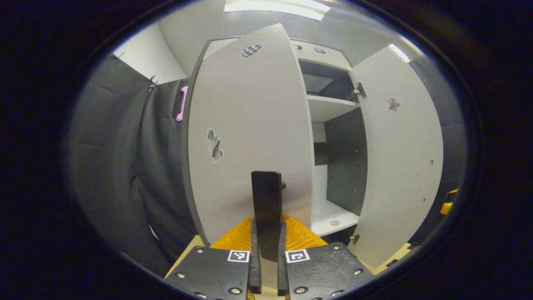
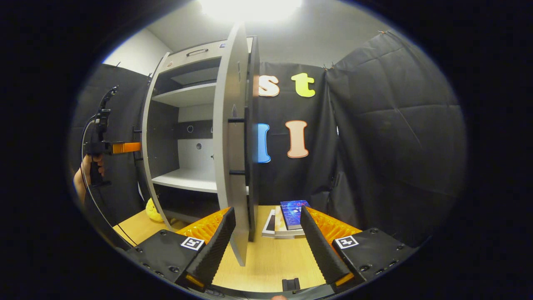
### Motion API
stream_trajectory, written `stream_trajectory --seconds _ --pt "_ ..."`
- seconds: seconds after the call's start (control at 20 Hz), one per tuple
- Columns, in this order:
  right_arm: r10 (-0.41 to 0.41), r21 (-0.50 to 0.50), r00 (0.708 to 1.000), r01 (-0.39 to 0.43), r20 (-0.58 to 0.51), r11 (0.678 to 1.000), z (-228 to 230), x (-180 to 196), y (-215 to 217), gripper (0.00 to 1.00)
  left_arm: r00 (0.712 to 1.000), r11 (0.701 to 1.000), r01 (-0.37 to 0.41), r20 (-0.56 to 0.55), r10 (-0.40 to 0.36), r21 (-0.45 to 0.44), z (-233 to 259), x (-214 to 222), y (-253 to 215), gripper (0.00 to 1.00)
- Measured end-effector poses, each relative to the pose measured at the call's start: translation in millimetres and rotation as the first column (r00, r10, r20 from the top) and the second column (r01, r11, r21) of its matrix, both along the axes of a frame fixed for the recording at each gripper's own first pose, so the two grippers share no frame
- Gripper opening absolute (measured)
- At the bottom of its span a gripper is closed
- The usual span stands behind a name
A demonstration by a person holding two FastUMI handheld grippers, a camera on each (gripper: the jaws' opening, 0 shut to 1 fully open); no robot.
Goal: Open the right door of the double-door shoe cabinet with the right hand, and open the left door with the left hand.
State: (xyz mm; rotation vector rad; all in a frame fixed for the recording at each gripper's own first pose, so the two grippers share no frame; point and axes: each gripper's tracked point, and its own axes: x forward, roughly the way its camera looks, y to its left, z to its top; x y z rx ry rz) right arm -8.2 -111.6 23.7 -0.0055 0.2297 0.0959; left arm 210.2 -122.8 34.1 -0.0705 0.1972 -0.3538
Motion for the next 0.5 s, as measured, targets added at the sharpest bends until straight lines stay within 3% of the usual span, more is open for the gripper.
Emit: stream_trajectory --seconds 0.35,0.4,0.5 --pt "0.003 0.024 1.0 -0.003 0.003 1.0 -1.1 3.6 25.5 0.98 0.999 0.999 -0.049 -0.013 0.049 0.011 -4.1 -25.7 77.9 0.13" --pt "-0.005 0.021 1.0 0.005 0.009 1.0 -0.7 4.7 26.2 0.93 0.998 0.998 -0.066 -0.009 0.066 0.023 -1.8 -28.1 91.2 0.11" --pt "-0.015 0.032 1.0 0.014 0.015 0.999 -0.2 8.5 32.2 0.98 0.994 0.993 -0.104 -0.008 0.105 0.058 -2.7 -28.5 118.6 0.12"
